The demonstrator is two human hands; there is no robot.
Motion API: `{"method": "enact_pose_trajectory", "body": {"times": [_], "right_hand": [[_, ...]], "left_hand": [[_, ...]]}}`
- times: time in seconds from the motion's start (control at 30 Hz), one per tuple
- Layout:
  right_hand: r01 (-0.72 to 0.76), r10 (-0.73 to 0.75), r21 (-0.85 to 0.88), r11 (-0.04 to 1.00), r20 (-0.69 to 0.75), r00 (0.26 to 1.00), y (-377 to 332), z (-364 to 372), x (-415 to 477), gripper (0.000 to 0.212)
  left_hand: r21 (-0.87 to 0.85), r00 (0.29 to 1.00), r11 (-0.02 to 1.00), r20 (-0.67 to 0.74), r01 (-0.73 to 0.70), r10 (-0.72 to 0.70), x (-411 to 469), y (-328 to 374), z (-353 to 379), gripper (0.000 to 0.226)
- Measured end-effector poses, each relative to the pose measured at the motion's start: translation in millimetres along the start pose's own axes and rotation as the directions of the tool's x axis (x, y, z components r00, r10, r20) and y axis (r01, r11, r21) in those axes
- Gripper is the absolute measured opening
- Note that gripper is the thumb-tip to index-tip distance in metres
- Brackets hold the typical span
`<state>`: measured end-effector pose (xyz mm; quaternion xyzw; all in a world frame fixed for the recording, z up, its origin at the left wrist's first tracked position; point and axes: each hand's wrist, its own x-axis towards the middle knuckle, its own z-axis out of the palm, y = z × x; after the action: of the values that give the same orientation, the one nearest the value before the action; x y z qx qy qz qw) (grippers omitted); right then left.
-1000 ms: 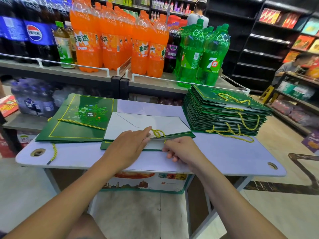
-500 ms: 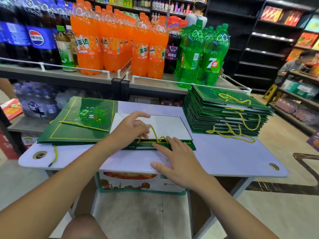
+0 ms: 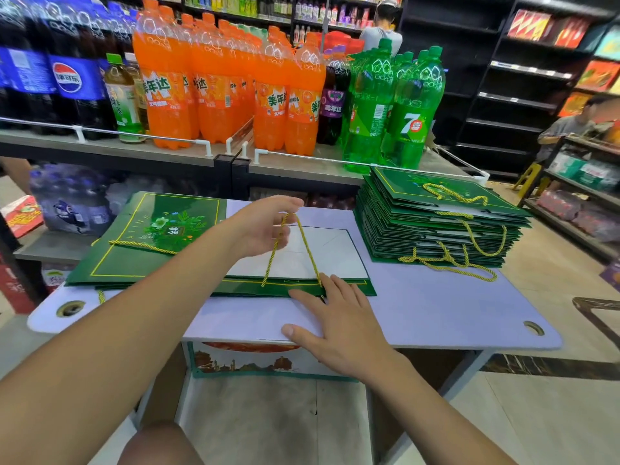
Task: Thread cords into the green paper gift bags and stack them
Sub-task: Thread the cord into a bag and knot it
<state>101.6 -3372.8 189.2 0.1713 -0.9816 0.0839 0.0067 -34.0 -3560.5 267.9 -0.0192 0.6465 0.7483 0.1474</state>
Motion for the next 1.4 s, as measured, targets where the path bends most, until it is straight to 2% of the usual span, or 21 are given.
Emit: {"method": "enact_pose_trajectory", "body": {"times": [0.03,0.07,0.1,0.13,0.17,0.2,0.3,0.43,0.47,0.5,0.6,0.67,0.77,0.9,1.0,1.13,1.2,1.3,1.4], "right_hand": [[-0.001,0.001,0.003,1.000,0.002,1.000,0.1,-0.1,0.0,0.071],[-0.001,0.001,0.006,1.000,-0.001,1.000,0.5,-1.2,0.1,0.071],[0.001,-0.001,0.004,1.000,-0.014,1.000,1.1,-3.0,0.3,0.071],[0.005,-0.005,-0.005,1.000,-0.034,0.999,2.2,-5.1,1.5,0.071],[0.006,-0.007,-0.020,1.000,-0.057,0.998,3.6,-6.9,3.4,0.072],[0.002,-0.005,-0.039,0.999,-0.080,0.997,4.7,-8.4,5.7,0.073],[-0.024,0.022,-0.029,0.999,-0.062,0.998,5.2,-8.7,10.5,0.084],[-0.025,0.025,-0.006,1.000,0.002,1.000,5.5,-2.3,12.2,0.089],[-0.024,0.024,-0.012,1.000,0.002,1.000,6.0,-1.5,12.8,0.088],[-0.023,0.023,-0.019,1.000,0.001,1.000,6.8,-1.0,13.4,0.087],[-0.012,0.012,-0.034,0.999,0.000,1.000,8.7,1.4,13.8,0.079],[-0.003,0.003,-0.046,0.999,-0.008,1.000,9.6,3.5,13.8,0.078],[0.002,-0.003,-0.054,0.999,-0.011,1.000,10.2,5.3,14.2,0.077],[0.001,0.000,-0.044,0.999,0.003,1.000,9.7,4.7,14.0,0.073],[0.000,0.000,-0.042,0.999,0.001,1.000,9.4,4.4,13.5,0.072],[0.006,-0.006,-0.050,0.999,0.000,1.000,9.9,4.2,14.2,0.069],[0.006,-0.006,-0.043,0.999,0.003,1.000,10.9,3.7,14.8,0.068],[0.001,-0.001,-0.021,1.000,0.011,1.000,11.4,2.6,16.1,0.069],[0.008,-0.008,0.007,1.000,0.000,1.000,12.4,-2.6,18.0,0.074]], "left_hand": [[0.168,0.999,0.986,-0.043,0.006,0.001,3.2,-0.4,-1.3,0.026],[0.431,0.997,0.902,-0.072,0.019,0.014,4.6,0.4,-2.7,0.026],[0.692,0.997,0.721,-0.071,0.037,0.017,4.9,1.3,-3.6,0.028],[0.858,0.999,0.511,-0.049,0.044,-0.005,4.9,2.1,-3.9,0.033],[0.932,0.999,0.361,-0.016,0.029,-0.040,5.1,2.5,-3.8,0.038],[0.956,0.997,0.293,0.014,0.009,-0.076,6.0,2.3,-3.9,0.043],[0.960,0.984,0.280,0.075,-0.026,-0.164,6.3,1.9,-0.4,0.049],[0.995,0.962,0.075,0.081,-0.064,-0.260,0.7,4.4,1.6,0.056],[0.995,0.954,0.078,0.085,-0.065,-0.287,0.3,6.0,0.8,0.057],[0.989,0.944,0.136,0.102,-0.061,-0.314,1.1,7.4,-0.4,0.059],[0.865,0.940,0.501,0.201,-0.039,-0.274,6.2,11.8,-5.1,0.053],[0.740,0.968,0.672,0.180,-0.015,-0.176,13.5,12.0,-9.5,0.046],[0.674,0.992,0.737,0.063,0.039,-0.109,21.9,8.1,-13.3,0.044],[0.717,0.997,0.693,-0.037,0.075,-0.070,28.7,0.0,-13.9,0.047],[0.810,0.997,0.584,-0.075,0.053,0.013,32.1,-5.6,-10.9,0.050],[0.811,0.990,0.580,-0.006,-0.077,0.141,31.6,-9.2,-12.9,0.043],[0.836,0.980,0.531,0.038,-0.139,0.197,23.0,-7.7,-22.3,0.034],[0.948,0.953,0.291,0.039,-0.130,0.300,0.9,-5.9,-50.2,0.019],[0.999,0.933,0.004,-0.048,0.050,0.356,-26.4,-15.1,-81.6,0.030]]}}
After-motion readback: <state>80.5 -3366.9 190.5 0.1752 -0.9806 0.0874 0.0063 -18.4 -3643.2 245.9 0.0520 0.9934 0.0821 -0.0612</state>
